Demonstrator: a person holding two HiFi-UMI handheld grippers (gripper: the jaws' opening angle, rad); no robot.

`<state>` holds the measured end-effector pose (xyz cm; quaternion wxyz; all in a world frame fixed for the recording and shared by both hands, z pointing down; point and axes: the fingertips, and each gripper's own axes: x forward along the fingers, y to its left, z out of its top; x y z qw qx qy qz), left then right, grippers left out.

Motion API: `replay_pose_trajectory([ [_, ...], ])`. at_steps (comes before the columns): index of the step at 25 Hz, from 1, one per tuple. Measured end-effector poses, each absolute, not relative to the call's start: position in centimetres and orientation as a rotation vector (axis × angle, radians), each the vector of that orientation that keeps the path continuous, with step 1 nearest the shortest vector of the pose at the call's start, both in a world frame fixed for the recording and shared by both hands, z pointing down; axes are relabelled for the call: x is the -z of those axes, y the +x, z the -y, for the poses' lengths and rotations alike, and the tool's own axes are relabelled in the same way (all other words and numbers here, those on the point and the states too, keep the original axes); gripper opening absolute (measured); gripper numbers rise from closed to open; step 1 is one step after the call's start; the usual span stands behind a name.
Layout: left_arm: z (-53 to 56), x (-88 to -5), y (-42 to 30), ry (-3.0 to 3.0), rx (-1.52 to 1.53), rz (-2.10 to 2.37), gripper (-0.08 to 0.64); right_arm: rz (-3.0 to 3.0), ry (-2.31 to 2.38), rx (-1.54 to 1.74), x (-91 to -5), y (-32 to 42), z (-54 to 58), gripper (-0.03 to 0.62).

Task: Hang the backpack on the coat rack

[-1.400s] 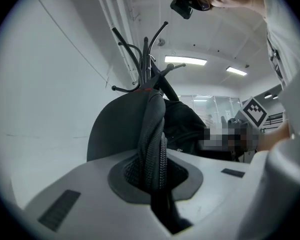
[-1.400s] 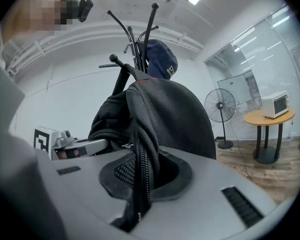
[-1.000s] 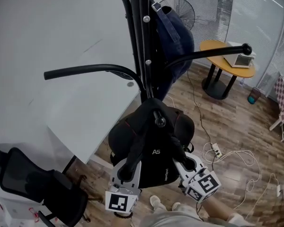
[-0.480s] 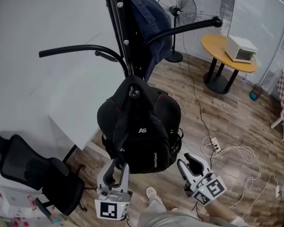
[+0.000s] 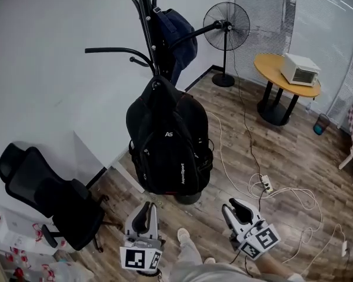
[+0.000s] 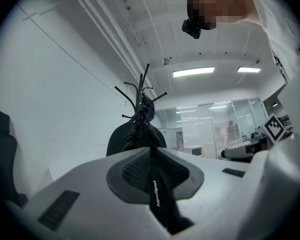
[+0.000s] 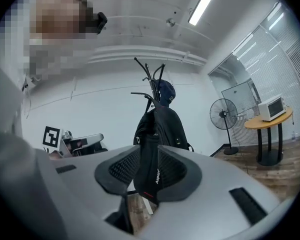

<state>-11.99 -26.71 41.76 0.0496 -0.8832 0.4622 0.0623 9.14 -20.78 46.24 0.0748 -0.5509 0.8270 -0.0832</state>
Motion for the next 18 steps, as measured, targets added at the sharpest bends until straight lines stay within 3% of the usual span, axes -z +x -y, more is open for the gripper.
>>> replay_pose_trajectory([
  [18, 12.7, -43.0, -15.2, -2.762, -0.189, -1.412, 0.009, -2.539, -1.584, 0.340, -47.7, 3.8, 8.2, 0.109],
])
